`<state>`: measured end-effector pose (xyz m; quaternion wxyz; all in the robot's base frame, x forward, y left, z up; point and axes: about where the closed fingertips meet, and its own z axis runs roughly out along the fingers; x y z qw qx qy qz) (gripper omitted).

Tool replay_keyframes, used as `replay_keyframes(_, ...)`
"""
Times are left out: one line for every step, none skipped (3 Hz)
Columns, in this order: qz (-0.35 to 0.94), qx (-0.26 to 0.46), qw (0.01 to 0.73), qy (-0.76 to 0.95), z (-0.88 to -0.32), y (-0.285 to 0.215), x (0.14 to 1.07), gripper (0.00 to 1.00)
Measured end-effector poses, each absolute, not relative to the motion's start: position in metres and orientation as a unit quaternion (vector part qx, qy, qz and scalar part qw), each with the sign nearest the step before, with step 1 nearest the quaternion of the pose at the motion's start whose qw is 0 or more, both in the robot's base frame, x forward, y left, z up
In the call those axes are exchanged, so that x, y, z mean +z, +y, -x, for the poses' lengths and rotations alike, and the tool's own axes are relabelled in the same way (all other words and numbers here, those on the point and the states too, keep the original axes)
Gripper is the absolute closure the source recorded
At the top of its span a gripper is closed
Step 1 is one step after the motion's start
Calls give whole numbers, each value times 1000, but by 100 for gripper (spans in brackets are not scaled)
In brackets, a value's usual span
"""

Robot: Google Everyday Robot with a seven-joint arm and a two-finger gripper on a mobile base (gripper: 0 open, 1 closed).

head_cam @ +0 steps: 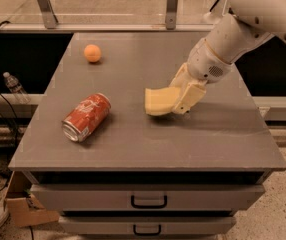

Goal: Move sponge near coke can

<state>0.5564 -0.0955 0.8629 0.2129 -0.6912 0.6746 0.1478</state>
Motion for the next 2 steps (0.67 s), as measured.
replay_keyframes(708,163,214,654,-557,-74,859,100)
replay_keyframes(720,173,216,636,-557,-55,859,100)
